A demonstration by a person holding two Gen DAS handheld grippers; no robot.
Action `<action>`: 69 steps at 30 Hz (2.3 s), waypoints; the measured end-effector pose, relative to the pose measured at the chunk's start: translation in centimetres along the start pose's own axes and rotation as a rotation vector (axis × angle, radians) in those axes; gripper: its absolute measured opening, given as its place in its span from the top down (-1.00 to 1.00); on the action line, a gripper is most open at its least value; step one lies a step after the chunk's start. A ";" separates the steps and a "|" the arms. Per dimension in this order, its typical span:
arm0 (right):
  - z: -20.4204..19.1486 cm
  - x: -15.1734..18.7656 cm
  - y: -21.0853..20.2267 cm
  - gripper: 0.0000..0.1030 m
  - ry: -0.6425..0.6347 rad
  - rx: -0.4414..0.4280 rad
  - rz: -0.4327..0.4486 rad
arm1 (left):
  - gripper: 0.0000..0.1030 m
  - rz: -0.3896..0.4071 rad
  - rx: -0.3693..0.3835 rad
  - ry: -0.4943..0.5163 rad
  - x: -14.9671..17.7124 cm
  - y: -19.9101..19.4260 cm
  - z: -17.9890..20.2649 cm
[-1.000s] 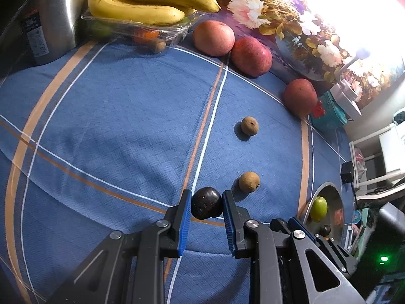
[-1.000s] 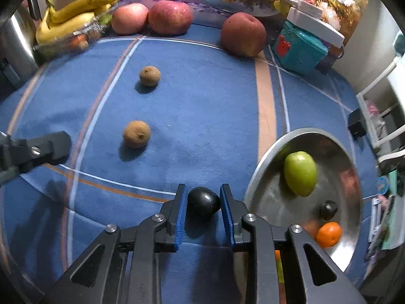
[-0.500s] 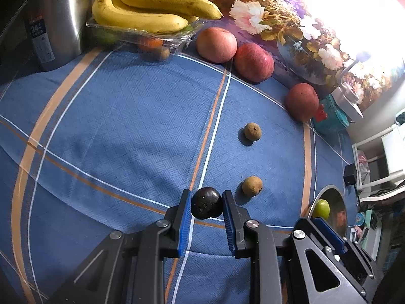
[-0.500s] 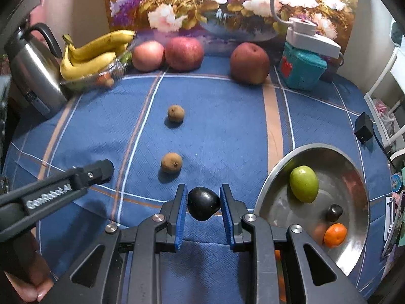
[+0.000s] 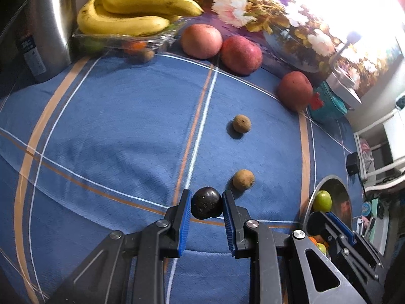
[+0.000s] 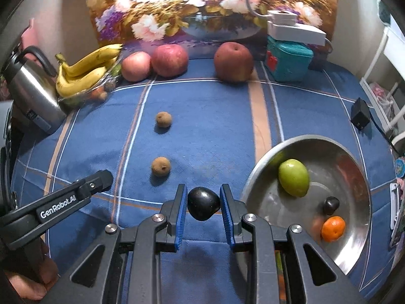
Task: Organize fruits
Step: 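Carry both held dark plums over the steel plate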
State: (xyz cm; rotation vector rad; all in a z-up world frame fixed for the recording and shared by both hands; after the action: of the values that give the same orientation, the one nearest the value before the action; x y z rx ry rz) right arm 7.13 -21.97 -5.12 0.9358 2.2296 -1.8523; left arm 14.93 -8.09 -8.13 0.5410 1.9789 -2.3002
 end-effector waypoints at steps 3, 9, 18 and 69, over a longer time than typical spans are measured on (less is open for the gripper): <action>1.7 0.0 -0.4 0.47 0.044 0.006 0.007 | 0.49 0.005 -0.001 0.029 0.2 -0.1 1.1; 5.7 0.4 -1.7 0.47 0.139 0.038 0.034 | 0.49 0.015 0.015 0.115 1.1 -0.7 4.4; 10.9 1.1 -4.3 0.47 0.269 0.089 0.094 | 0.49 0.056 0.069 0.233 2.5 -1.8 9.5; 14.2 3.3 -1.7 0.45 0.347 0.090 -0.014 | 0.47 0.092 0.093 0.532 8.0 0.3 18.5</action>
State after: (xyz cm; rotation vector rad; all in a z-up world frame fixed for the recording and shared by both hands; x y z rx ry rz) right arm -0.68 -33.80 -8.82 1.3541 2.3550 -1.9373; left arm 3.37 -24.58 -8.74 1.3413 1.9793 -2.3760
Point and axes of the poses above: each gripper's, at about its wrist camera, not at the fingertips, and y roughly the way its jaws point, z to its right, x to its underside, the point moved 7 cm from there along y, roughly the way its jaws point, and after that the axes turned 12 degrees about -x, right-handed, at the moved point
